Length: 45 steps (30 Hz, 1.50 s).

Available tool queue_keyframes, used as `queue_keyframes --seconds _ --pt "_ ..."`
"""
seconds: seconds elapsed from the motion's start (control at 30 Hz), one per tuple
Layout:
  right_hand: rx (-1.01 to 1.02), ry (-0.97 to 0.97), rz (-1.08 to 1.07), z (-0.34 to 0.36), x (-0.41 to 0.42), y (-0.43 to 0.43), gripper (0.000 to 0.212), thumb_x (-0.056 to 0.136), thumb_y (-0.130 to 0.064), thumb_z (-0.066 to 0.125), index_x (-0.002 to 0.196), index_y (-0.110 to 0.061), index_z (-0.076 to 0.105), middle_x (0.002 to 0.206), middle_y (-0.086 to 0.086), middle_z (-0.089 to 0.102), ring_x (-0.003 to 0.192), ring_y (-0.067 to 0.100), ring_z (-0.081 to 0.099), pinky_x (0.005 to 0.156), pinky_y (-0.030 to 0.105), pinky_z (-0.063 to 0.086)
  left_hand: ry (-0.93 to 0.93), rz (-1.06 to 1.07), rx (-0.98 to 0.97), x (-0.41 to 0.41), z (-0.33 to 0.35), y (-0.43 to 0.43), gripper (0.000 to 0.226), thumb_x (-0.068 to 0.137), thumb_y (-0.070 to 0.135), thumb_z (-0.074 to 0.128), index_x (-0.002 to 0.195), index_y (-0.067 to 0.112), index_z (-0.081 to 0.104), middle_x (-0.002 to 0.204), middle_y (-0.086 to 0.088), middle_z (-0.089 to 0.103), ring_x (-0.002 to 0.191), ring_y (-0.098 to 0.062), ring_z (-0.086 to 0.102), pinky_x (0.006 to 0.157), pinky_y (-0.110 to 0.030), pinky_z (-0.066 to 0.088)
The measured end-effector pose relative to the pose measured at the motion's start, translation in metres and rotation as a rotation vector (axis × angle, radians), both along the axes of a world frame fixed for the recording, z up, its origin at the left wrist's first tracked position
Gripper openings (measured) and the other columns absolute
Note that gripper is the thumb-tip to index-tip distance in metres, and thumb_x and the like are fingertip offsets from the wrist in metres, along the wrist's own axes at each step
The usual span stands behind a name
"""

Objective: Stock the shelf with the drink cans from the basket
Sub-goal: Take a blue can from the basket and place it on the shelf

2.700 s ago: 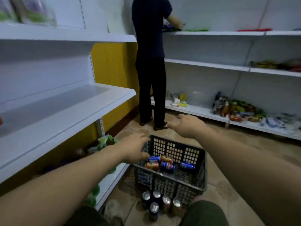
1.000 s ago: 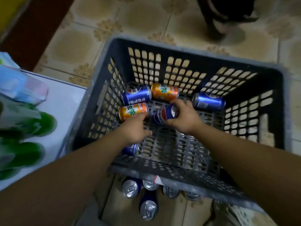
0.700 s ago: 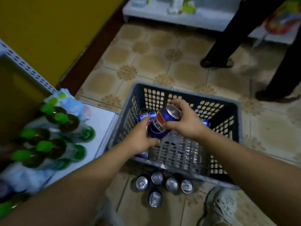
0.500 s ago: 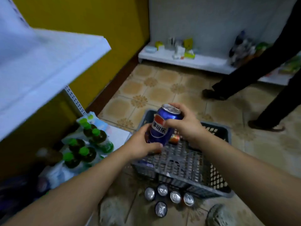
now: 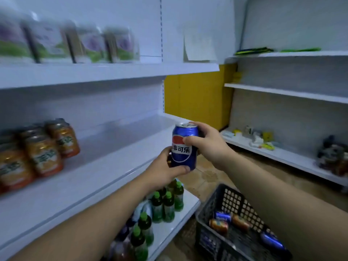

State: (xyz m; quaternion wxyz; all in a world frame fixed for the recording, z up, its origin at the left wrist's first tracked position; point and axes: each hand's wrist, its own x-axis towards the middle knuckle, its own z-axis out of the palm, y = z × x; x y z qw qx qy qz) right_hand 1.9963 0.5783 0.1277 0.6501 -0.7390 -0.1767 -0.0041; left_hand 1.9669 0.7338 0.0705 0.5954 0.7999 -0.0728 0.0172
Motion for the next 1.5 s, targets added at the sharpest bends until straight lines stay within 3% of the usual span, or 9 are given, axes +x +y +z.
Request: queue_keyframes --seconds 0.2,0.3,0.47,0.67,0.8,1.0,1.17,1.33,1.5 --pt "-0.082 -0.06 0.261 0.016 -0.047 0.091 0.035 0.083 -0.004 0.069 0.109 -0.021 0.053 0.097 -0.005 0.065 0.087 0.01 0.065 0.072 0.019 0.055 -0.003 0.215 0.092 -0.08 0.012 0.089 0.061 0.079 0.014 0.075 0.123 0.031 0.037 0.111 0.008 0.056 0.101 -0.008 0.059 0.085 -0.026 0.048" --pt "-0.162 -0.086 0.359 0.01 -0.066 0.139 0.042 0.082 -0.009 0.072 0.114 -0.025 0.05 0.105 -0.003 0.064 0.097 0.015 0.064 0.083 0.027 0.054 0.07 0.314 0.14 -0.117 0.008 0.134 0.072 0.079 0.016 0.076 0.136 0.022 0.034 0.12 0.001 0.056 0.105 -0.01 0.058 0.088 -0.028 0.05" --pt "-0.207 -0.067 0.549 -0.002 -0.096 0.217 0.048 0.079 -0.011 0.074 0.12 -0.022 0.05 0.112 -0.001 0.063 0.102 0.016 0.062 0.089 0.033 0.052 0.203 0.52 0.341 -0.18 0.003 0.205 0.095 0.068 0.044 0.08 0.146 0.024 0.03 0.141 -0.003 0.047 0.129 -0.016 0.045 0.104 -0.032 0.04" --pt "-0.288 -0.091 0.719 -0.015 -0.137 0.299 0.064 0.081 -0.014 0.073 0.138 -0.016 0.043 0.124 0.0 0.056 0.112 0.016 0.053 0.091 0.031 0.046 0.33 0.74 0.799 -0.258 -0.013 0.279 0.073 0.085 0.057 0.057 0.144 0.019 0.038 0.149 0.0 0.04 0.132 -0.016 0.041 0.108 -0.027 0.033" --pt "-0.287 -0.127 0.803 -0.02 -0.158 0.345 0.066 0.081 -0.014 0.074 0.138 -0.017 0.042 0.126 -0.002 0.054 0.115 0.016 0.052 0.095 0.033 0.046 0.541 0.857 0.975 -0.312 -0.02 0.322 0.072 0.09 0.068 0.031 0.149 0.027 0.026 0.158 0.003 0.02 0.144 -0.017 0.021 0.117 -0.04 0.016" --pt "-0.288 -0.253 0.861 -0.028 -0.19 0.405 0.074 0.085 -0.016 0.071 0.147 -0.022 0.031 0.147 0.001 0.038 0.131 0.021 0.043 0.108 0.041 0.041 0.799 1.02 0.957 -0.384 -0.017 0.385 0.074 0.089 0.071 0.026 0.152 0.034 0.014 0.161 0.004 0.005 0.147 -0.02 0.006 0.117 -0.051 0.005" --pt "-0.319 -0.349 0.908 -0.03 -0.21 0.448 0.072 0.093 -0.018 0.063 0.152 -0.022 0.022 0.151 0.0 0.037 0.134 0.018 0.04 0.108 0.03 0.034 0.826 1.091 0.964 -0.401 -0.015 0.414 0.075 0.088 0.073 0.025 0.151 0.035 0.013 0.161 0.004 0.002 0.148 -0.019 0.001 0.117 -0.053 0.001" --pt "-0.35 -0.381 0.912 -0.037 -0.225 0.498 0.074 0.094 -0.021 0.06 0.154 -0.023 0.016 0.153 0.002 0.035 0.136 0.021 0.039 0.111 0.033 0.033 0.788 1.138 0.964 -0.401 -0.026 0.419 0.074 0.087 0.073 0.026 0.151 0.037 0.013 0.161 0.007 0.003 0.148 -0.016 0.001 0.117 -0.053 0.0" --pt "-0.381 -0.37 0.932 -0.036 -0.24 0.546 0.076 0.097 -0.024 0.056 0.154 -0.028 0.007 0.16 -0.002 0.016 0.143 0.02 0.027 0.112 0.034 0.028 0.748 1.159 0.946 -0.402 -0.03 0.422 0.075 0.086 0.074 0.027 0.15 0.039 0.014 0.161 0.009 0.003 0.148 -0.013 0.001 0.117 -0.052 -0.002"
